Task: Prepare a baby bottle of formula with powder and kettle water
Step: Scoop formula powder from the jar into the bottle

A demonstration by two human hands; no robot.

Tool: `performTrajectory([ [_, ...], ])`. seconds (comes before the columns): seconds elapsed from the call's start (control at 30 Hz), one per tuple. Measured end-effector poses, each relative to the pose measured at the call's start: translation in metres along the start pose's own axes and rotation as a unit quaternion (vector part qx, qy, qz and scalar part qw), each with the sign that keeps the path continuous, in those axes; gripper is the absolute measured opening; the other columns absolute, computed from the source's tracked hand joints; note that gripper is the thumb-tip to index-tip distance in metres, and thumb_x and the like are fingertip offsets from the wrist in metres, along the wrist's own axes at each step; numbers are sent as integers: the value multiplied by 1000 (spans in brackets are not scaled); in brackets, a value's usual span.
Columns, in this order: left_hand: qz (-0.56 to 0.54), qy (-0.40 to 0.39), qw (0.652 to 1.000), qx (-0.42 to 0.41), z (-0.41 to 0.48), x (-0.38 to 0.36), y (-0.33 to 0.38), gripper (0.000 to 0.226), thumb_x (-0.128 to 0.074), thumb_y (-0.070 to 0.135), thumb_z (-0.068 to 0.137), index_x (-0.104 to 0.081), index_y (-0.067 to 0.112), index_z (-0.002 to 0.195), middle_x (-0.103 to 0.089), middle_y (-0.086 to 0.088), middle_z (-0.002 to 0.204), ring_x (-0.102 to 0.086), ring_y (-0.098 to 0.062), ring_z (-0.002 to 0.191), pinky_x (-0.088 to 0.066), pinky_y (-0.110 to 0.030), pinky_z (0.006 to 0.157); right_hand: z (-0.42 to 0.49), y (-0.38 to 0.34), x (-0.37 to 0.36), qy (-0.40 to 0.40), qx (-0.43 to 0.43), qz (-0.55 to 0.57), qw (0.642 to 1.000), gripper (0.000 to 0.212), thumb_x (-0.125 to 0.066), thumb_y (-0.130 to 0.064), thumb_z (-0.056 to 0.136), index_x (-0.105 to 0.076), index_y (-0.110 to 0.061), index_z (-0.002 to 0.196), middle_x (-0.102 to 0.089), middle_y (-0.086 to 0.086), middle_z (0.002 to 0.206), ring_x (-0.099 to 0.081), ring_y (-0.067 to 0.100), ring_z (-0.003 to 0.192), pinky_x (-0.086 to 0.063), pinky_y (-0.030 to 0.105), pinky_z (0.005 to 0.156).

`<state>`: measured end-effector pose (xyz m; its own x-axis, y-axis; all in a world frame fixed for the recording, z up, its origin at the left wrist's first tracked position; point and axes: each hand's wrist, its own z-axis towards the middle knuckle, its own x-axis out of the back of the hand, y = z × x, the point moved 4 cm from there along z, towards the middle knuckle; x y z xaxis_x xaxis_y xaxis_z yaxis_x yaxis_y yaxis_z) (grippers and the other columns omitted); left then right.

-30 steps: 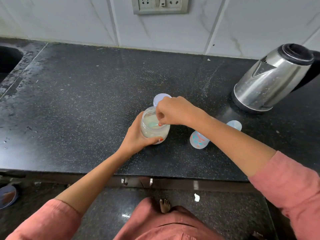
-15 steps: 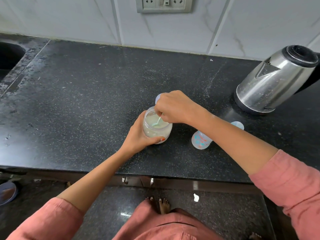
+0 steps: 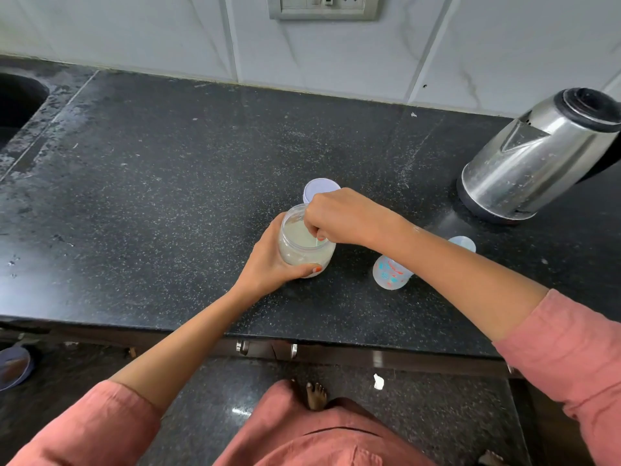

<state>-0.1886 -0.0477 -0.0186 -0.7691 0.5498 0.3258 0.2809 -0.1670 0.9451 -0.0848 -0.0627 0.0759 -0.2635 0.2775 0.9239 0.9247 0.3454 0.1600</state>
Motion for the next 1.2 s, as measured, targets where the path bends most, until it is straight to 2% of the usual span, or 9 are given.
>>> performTrajectory([
  [0.1, 0, 3, 1000, -1, 0, 0, 0, 76, -74, 46, 46, -34, 59, 109, -50, 34, 110, -45, 21, 103, -33, 3, 79, 1, 2, -2, -14, -2, 33, 999, 23, -49, 3, 83, -67, -3, 97, -64, 11, 103, -62, 30, 89, -34, 28, 57],
  [0.27, -9, 3, 1000, -2, -1, 0, 2, 75, -74, 44, 47, -36, 60, 109, -50, 36, 109, -46, 20, 103, -35, 2, 81, -2, 3, 3, -31, -5, 87, 996, 20, -52, -3, 85, -67, -9, 97, -64, 7, 102, -50, 20, 74, -35, 29, 63],
  [0.5, -14, 3, 1000, -3, -3, 0, 4, 74, -75, 44, 47, -36, 59, 108, -49, 37, 108, -46, 22, 102, -35, 2, 79, -2, 8, 7, 4, 0, 60, 998, 19, -56, -6, 84, -69, -16, 94, -66, 3, 101, -60, 23, 89, -33, 29, 66],
  [0.7, -5, 0, 1000, 7, -2, 0, 1, 76, -75, 45, 48, -33, 65, 108, -50, 35, 111, -46, 19, 105, -37, -3, 83, 2, 7, 5, 27, -22, 119, 992, 17, -54, -9, 86, -68, -14, 94, -60, 5, 106, -59, 25, 93, -38, 31, 68],
  [0.8, -6, -1, 1000, 7, -2, 0, 1, 77, -75, 43, 48, -33, 67, 107, -50, 35, 112, -46, 17, 106, -37, -7, 86, 2, 5, 5, 26, -19, 151, 988, 15, -55, -11, 86, -68, -12, 93, -59, 5, 104, -59, 26, 91, -38, 30, 69],
  [0.9, -6, 0, 1000, 6, -2, -1, 0, 77, -76, 43, 48, -33, 67, 108, -50, 33, 114, -47, 15, 108, -38, -13, 88, -2, 4, 6, 13, -13, 177, 984, 14, -55, -10, 87, -68, -9, 93, -60, 4, 99, -55, 20, 79, -37, 28, 66],
  [1.0, -2, 2, 1000, 4, -2, -1, 0, 78, -75, 45, 48, -33, 64, 110, -49, 33, 113, -46, 17, 107, -37, -9, 86, -5, 4, 5, -14, 0, 198, 980, 13, -56, -7, 86, -68, -4, 93, -62, 5, 91, -50, 16, 73, -34, 21, 54],
  [1.1, -5, 3, 1000, 3, -2, -1, 1, 76, -75, 47, 47, -34, 60, 111, -49, 33, 112, -46, 19, 105, -37, -1, 83, -6, 6, 4, -34, 10, 195, 980, 13, -56, -4, 85, -68, -2, 92, -61, 4, 86, -50, 16, 71, -31, 14, 52],
  [1.2, -3, 6, 1000, -3, -3, -1, 4, 76, -75, 47, 47, -34, 59, 110, -49, 34, 112, -45, 21, 104, -34, 2, 81, -4, 8, 5, -39, 17, 189, 981, 13, -56, -2, 84, -68, -2, 91, -54, 0, 79, -50, 18, 70, -31, 16, 52],
])
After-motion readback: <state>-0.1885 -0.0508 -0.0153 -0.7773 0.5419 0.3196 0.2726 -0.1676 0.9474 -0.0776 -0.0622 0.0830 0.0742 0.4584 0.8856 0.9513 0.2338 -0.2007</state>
